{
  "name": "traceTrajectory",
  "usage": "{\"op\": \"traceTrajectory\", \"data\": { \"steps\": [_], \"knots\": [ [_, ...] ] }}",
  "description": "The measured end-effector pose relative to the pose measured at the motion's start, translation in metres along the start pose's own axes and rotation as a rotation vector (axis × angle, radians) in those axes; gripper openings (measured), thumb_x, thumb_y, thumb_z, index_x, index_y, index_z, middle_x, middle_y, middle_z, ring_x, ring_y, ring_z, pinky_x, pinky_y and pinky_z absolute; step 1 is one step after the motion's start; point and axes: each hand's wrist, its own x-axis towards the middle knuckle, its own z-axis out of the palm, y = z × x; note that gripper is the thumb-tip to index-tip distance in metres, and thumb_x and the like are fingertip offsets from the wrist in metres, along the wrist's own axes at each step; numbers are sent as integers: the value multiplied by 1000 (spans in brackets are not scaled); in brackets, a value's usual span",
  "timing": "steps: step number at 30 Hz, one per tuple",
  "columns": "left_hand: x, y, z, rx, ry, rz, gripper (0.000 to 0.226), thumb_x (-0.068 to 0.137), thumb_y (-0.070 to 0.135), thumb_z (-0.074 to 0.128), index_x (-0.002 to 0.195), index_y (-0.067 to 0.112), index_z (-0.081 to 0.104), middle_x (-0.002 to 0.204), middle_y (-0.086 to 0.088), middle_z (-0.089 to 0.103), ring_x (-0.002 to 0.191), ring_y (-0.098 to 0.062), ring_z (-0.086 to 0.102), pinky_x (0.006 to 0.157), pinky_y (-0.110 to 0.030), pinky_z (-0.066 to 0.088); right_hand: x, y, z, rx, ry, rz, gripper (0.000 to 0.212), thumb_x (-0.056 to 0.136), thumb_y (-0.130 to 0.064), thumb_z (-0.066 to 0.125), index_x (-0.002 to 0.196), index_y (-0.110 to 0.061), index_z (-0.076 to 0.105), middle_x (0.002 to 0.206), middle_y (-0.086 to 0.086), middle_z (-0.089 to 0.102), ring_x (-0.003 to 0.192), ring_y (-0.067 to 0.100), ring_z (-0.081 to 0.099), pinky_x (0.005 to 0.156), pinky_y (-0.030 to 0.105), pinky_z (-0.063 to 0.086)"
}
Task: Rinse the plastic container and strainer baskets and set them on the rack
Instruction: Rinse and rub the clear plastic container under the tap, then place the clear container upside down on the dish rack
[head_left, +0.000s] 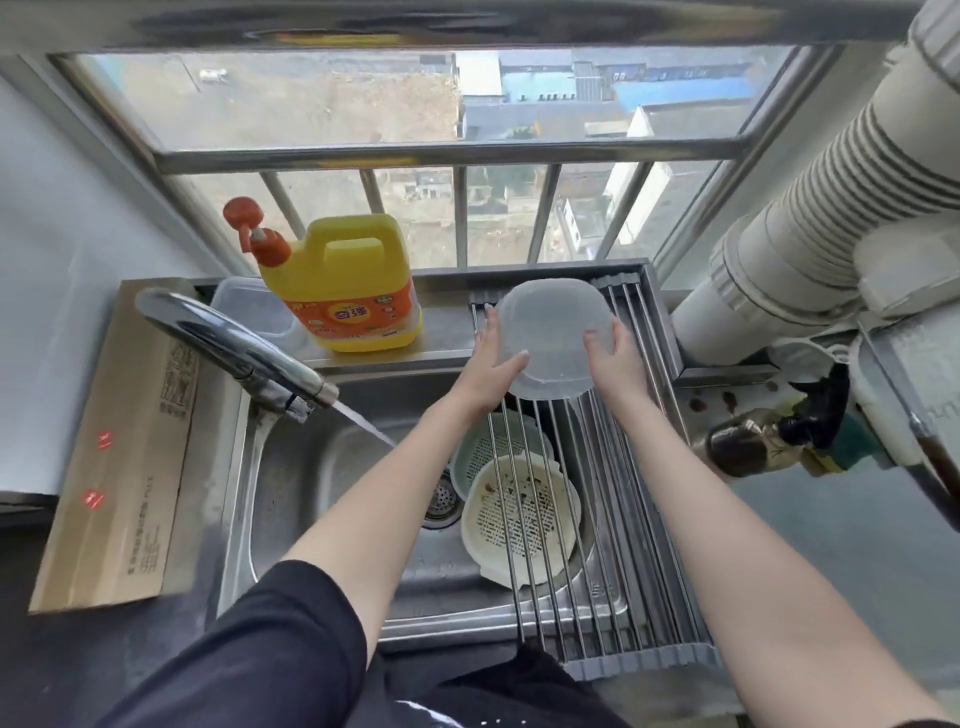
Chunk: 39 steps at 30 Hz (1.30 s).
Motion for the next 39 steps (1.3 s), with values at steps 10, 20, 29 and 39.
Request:
{"op": "traceTrajectory", "data": {
  "steps": [10, 20, 29, 39],
  "knots": [
    [22, -4, 3, 28, -40, -42, 73, 102, 25, 36, 148, 7, -19, 158, -5, -21, 146, -17, -12, 119, -31, -3, 7, 6, 15, 10, 14, 2, 52, 101, -32, 41, 148, -18, 24, 144, 11, 41, 126, 28, 46, 99, 41, 44],
    [-96, -61, -6, 588, 174, 229, 19, 93, 34, 49, 93, 15, 49, 83, 4, 48, 66, -15, 48, 54, -27, 37, -45, 17, 21, 132, 267, -61, 38, 101, -23, 40, 137, -10, 35, 143, 8, 42, 121, 12, 43, 102, 32, 38],
    [-116, -139, 33, 248, -159, -564, 38, 89, 43, 55, 99, 6, 57, 92, -11, 66, 75, -27, 70, 64, -38, 61, -109, 28, 31, 149, 242, -109, 25, 100, -13, 41, 124, -11, 43, 122, -2, 49, 114, 9, 49, 85, 7, 35],
    [-96, -145, 24, 288, -179, -561, 29, 88, 9, 51, 114, 1, 62, 117, -17, 64, 106, -30, 62, 82, -32, 48, -119, 48, 20, 88, 223, -60, 21, 100, -12, 41, 120, -14, 44, 122, 3, 51, 114, 15, 51, 96, 25, 41]
  ]
}}
